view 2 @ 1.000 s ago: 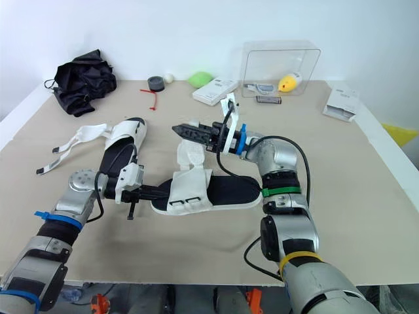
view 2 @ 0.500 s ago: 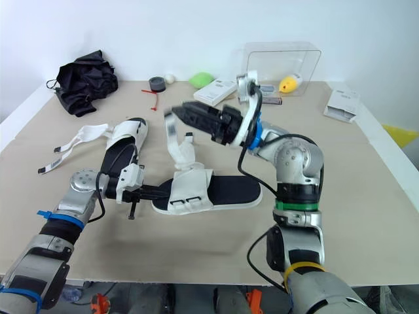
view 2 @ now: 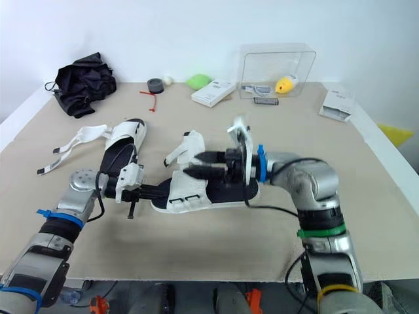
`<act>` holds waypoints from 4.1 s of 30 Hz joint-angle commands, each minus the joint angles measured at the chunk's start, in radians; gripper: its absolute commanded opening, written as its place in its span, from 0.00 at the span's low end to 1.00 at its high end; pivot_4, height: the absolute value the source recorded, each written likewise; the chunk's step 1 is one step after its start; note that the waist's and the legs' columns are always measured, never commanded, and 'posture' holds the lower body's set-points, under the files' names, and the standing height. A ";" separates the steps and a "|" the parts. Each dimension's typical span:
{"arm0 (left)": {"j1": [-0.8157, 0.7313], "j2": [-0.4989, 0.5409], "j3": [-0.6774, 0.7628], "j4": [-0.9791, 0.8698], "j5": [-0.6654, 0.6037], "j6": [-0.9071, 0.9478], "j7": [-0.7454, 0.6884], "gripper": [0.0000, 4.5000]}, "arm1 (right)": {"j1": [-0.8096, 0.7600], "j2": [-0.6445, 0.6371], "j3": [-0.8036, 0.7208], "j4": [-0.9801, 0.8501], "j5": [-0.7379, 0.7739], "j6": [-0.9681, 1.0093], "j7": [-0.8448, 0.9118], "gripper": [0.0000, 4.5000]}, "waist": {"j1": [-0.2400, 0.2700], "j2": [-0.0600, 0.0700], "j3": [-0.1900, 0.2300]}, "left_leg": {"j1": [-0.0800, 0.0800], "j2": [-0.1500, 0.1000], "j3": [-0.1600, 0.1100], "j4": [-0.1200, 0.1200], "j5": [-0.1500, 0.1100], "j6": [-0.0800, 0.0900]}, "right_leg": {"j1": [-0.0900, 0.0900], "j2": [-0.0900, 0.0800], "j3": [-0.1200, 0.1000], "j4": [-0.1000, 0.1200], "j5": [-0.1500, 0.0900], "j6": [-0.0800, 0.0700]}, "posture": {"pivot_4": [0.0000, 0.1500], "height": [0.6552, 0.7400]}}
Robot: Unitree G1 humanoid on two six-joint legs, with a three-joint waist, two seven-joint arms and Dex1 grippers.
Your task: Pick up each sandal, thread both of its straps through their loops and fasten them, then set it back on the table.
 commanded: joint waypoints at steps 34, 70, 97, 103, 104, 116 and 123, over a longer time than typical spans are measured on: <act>0.066 0.006 -0.074 0.001 0.067 0.043 -0.015 0.00 | -0.432 0.266 -0.012 0.898 -0.263 -0.242 0.223 0.98 | 0.002 0.000 0.000 | -0.001 -0.001 -0.002 0.000 -0.002 0.001 | 0.000 -0.001 -0.001 0.002 0.001 -0.006 | 1.00 1.00; 0.091 -0.005 -0.084 -0.018 0.070 0.046 -0.018 0.00 | -0.322 0.215 0.054 0.554 -0.377 -0.382 0.243 0.02 | 0.003 0.000 0.000 | -0.001 -0.001 -0.002 -0.001 -0.002 0.000 | 0.000 -0.002 -0.001 0.002 0.001 -0.005 | 1.00 1.00; 0.056 -0.041 -0.095 0.042 0.085 0.023 -0.031 0.00 | 0.205 -0.160 0.325 0.098 -1.739 -1.973 -1.081 0.02 | 0.022 -0.002 -0.001 | 0.000 -0.005 0.000 0.003 -0.003 -0.002 | 0.002 -0.004 0.002 0.001 -0.003 0.002 | 1.00 1.00; 0.040 -0.047 -0.099 0.065 0.088 0.011 -0.032 0.00 | 0.169 -0.197 0.360 0.185 -1.726 -1.978 -1.079 0.02 | 0.023 -0.002 -0.001 | 0.000 -0.007 0.001 0.003 -0.003 -0.002 | 0.003 -0.006 0.003 0.001 -0.002 -0.001 | 1.00 1.00; 0.039 -0.048 -0.100 0.067 0.087 0.009 -0.032 0.00 | 0.163 -0.205 0.360 0.188 -1.717 -1.984 -1.071 0.02 | 0.023 -0.002 -0.001 | 0.000 -0.008 0.001 0.004 -0.003 -0.002 | 0.003 -0.007 0.003 0.001 -0.002 -0.001 | 1.00 1.00; 0.019 -0.061 -0.104 0.106 0.090 -0.012 -0.031 0.00 | 0.198 -0.277 0.329 0.121 -1.661 -2.027 -1.082 0.82 | 0.023 -0.002 -0.001 | 0.007 -0.008 0.000 0.005 -0.003 -0.001 | 0.012 -0.007 0.003 0.001 -0.002 0.000 | 1.00 1.00; 0.001 -0.068 -0.105 0.133 0.095 -0.024 -0.035 0.00 | 0.304 -0.366 0.310 0.030 -1.649 -2.081 -1.066 0.96 | 0.024 -0.002 -0.001 | 0.012 -0.009 -0.001 0.005 -0.003 -0.001 | 0.018 -0.007 0.003 0.001 -0.006 0.004 | 1.00 1.00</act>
